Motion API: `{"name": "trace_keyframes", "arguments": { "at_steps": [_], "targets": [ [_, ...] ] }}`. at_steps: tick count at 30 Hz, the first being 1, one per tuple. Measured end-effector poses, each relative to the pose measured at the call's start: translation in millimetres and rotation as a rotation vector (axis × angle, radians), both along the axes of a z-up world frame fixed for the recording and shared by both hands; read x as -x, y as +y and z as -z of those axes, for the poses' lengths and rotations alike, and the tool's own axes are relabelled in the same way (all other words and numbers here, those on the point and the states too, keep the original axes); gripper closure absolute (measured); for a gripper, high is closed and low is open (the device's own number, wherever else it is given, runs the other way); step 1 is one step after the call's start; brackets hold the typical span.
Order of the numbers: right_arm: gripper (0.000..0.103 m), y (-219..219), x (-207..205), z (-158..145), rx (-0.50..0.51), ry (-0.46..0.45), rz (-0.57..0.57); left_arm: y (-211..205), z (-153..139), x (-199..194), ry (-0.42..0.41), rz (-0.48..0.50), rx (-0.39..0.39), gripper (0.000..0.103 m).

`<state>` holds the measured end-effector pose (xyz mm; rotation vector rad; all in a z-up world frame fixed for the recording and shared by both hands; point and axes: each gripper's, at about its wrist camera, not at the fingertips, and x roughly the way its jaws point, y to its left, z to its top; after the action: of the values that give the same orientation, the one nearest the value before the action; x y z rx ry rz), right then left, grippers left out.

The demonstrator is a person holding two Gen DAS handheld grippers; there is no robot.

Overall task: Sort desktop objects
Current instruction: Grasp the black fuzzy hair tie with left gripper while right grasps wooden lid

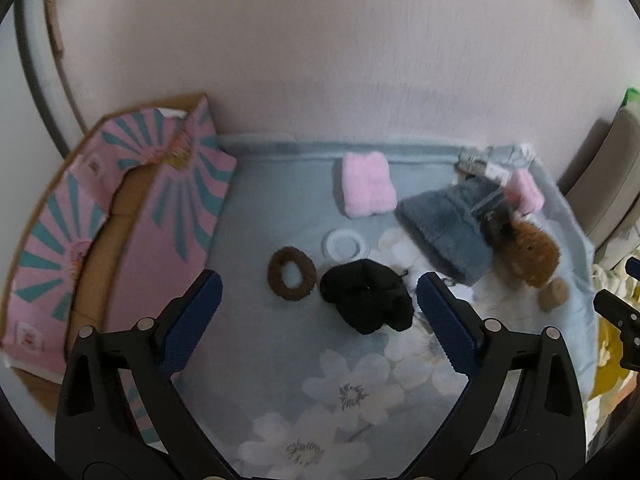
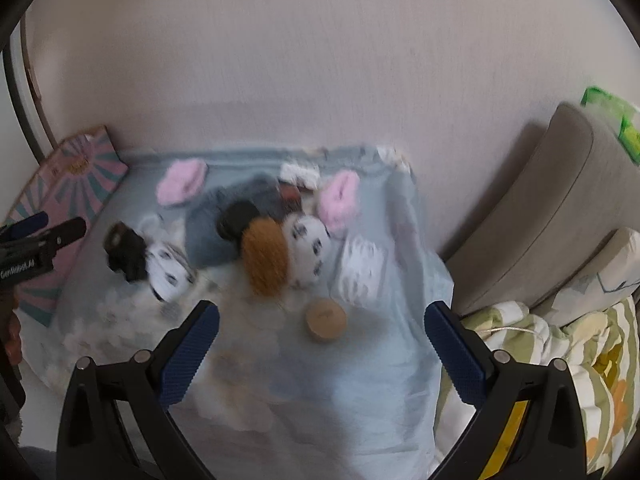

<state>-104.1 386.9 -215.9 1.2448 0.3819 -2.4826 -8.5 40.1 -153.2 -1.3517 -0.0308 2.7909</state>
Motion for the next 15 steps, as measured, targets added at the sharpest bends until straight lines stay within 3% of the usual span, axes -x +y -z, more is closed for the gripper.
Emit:
{"name": "trace_keyframes", "arguments": {
  "at_steps": [2, 7, 12, 14, 15],
  "targets": [
    [0.007, 4, 6, 15, -0.011, -0.024, -0.002, 3, 11, 6, -0.015, -0.010, 0.003, 0.007],
    [0.032, 7, 15, 46, -0.032, -0.097, -0.032, 10, 36, 14, -0.049, -0.020, 0.028, 0.011],
    [0.032, 6, 23, 63, -0.029, -0.134, -0.043, 19, 50, 19, -0.083, -0.006, 0.026, 0.011],
    [0.035, 6, 27, 66, -0.023, -0.137, -0.045, 20, 54, 22, -0.094, -0.003, 0.014, 0.018],
    [0.039, 5, 28, 68, -0.022, -0.137, -0.046, 22, 57, 25, -0.109, 0.001, 0.007, 0.028]
  ]
}}
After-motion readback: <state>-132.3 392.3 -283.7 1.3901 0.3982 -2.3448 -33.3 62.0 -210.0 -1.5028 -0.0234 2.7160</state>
